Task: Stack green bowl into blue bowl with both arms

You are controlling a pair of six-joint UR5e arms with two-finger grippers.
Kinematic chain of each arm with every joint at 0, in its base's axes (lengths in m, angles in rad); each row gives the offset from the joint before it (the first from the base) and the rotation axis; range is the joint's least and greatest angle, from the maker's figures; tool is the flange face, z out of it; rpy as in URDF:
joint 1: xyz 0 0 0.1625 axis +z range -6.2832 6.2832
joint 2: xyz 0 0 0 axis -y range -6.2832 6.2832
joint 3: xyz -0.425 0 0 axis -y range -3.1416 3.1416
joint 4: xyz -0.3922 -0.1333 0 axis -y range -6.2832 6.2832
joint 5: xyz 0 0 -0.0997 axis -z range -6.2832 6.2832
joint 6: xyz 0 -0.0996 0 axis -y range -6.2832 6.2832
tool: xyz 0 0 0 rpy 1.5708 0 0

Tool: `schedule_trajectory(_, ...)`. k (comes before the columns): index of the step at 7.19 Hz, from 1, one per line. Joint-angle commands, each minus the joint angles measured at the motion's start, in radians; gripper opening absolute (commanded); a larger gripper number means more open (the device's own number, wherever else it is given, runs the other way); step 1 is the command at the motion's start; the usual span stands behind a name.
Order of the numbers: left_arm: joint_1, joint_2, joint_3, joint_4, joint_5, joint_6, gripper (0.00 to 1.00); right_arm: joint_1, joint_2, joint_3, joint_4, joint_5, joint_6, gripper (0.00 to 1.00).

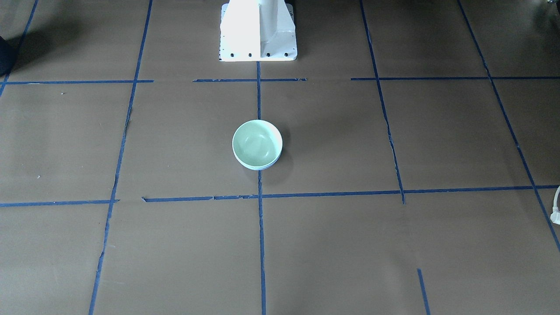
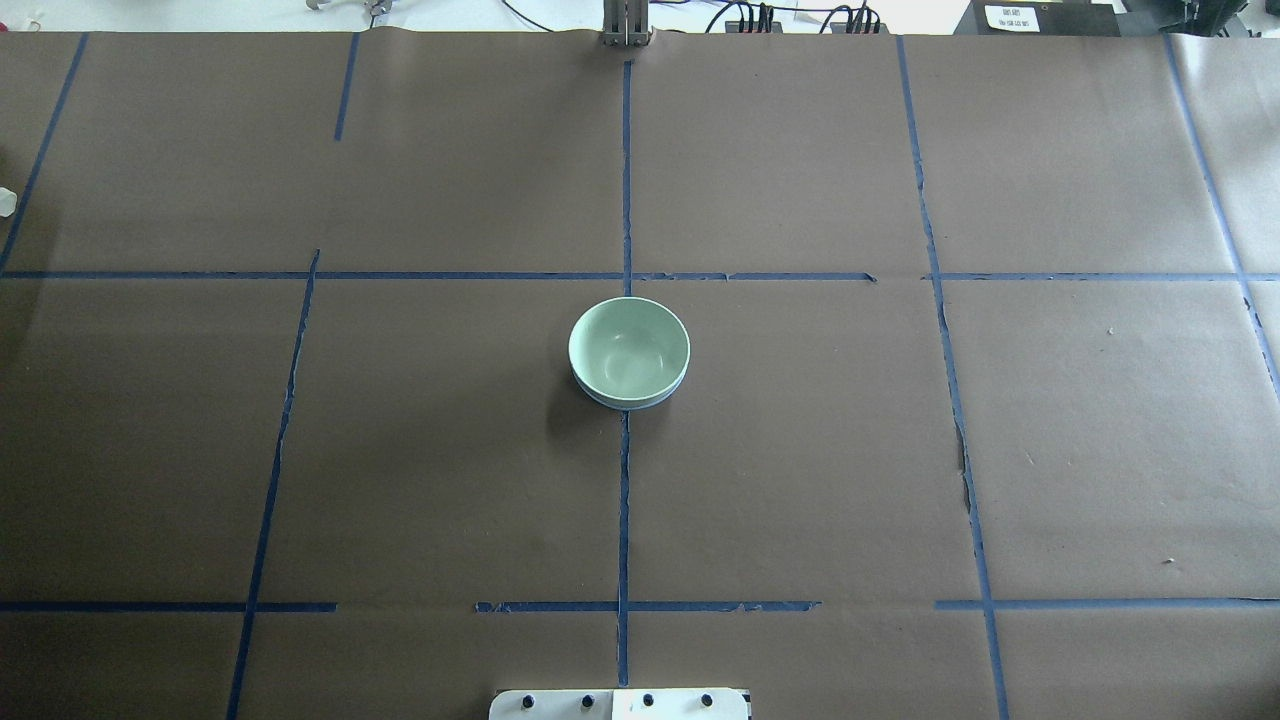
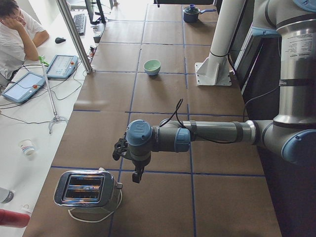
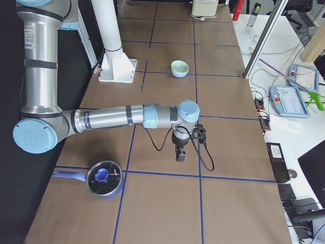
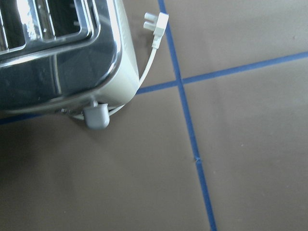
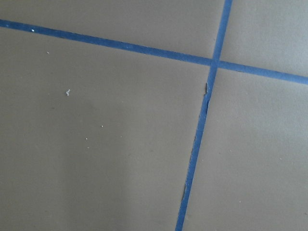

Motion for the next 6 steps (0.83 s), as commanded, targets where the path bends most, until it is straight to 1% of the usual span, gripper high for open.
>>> schedule_trajectory(1, 0.003, 0.013, 0.012, -0.011, 0.008, 0.000, 1.00, 0.003, -0.022, -0.016, 0.000, 0.002, -0.001, 1.00)
schedule_trajectory(6, 0.008, 0.030, 0.006, -0.023, 0.008, 0.003, 1.00, 0.002, -0.019, -0.017, 0.000, 0.004, 0.002, 1.00)
